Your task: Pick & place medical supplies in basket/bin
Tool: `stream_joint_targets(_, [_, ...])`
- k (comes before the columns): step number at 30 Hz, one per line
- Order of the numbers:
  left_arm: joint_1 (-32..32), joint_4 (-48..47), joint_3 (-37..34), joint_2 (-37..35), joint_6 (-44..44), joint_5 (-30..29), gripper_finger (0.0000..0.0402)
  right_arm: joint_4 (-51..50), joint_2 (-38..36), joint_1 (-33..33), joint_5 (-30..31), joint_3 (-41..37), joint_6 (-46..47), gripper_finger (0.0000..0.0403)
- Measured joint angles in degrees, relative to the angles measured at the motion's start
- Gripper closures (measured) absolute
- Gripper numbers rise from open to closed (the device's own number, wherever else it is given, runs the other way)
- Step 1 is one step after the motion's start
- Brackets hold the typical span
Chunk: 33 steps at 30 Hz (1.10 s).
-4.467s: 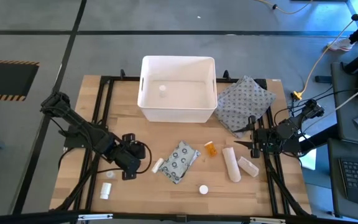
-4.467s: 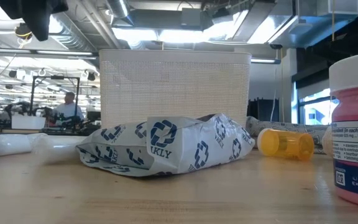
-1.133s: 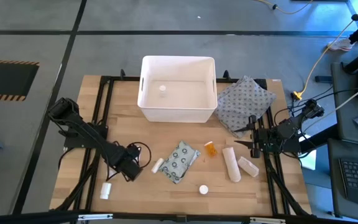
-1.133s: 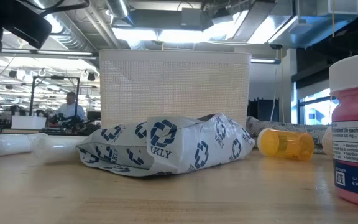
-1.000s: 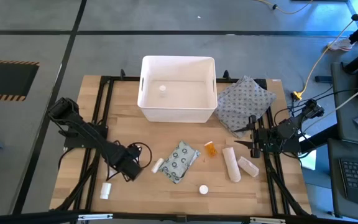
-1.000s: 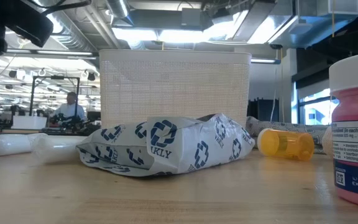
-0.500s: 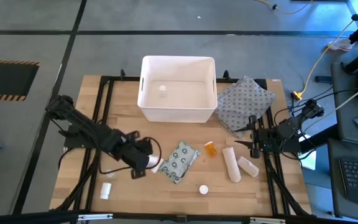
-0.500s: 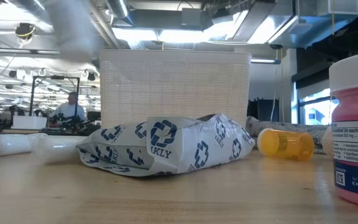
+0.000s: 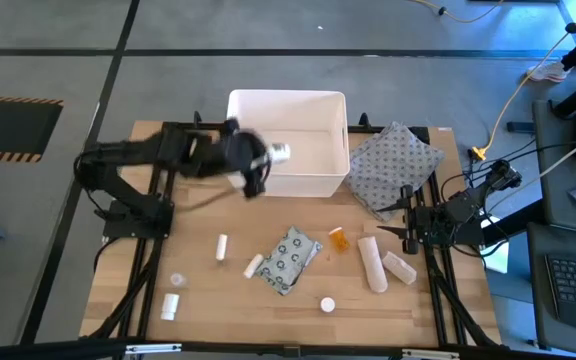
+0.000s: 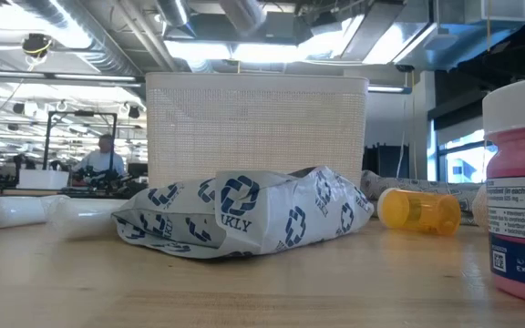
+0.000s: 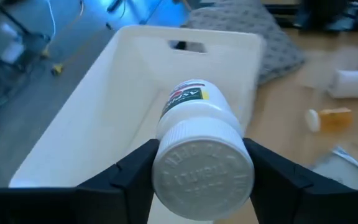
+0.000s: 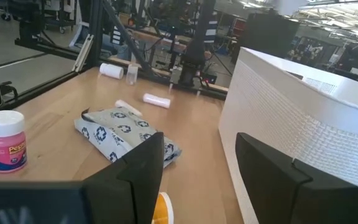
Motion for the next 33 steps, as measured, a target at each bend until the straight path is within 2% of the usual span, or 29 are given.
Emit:
stream_joint_targets(5, [15.1,1.0,0.0,1.1,3.3,15.6,0.0198,0.0,0.0,0.0,0.0,0.0,-2.3,0.0201])
stream_joint_targets(9, [23.3,0.9,0.0,4.7,6.4,19.4,0.0198,0.0,0.0,0.0,0.0,0.0,-2.6,0.0201])
stream_joint_targets(14, [29.5,0.9,0.0,10.5,10.5,28.6,0.0198,0.0,0.0,0.0,0.0,0.0,-2.7,0.0201])
stream_joint_targets(21, [32.5,-1.9,0.0,18.5,17.3,29.5,0.0198,-0.1,0.0,0.0,0.0,0.0,-2.7,0.0201])
stream_joint_targets(25, [32.7,-5.3,0.0,21.6,19.7,31.9,0.0198,-0.1,0.0,0.0,0.0,0.0,-2.6,0.0201])
stream_joint_targets(33, [32.6,-6.5,-0.1,25.6,19.5,31.0,0.0198,-0.1,0.0,0.0,0.0,0.0,-2.6,0.0201])
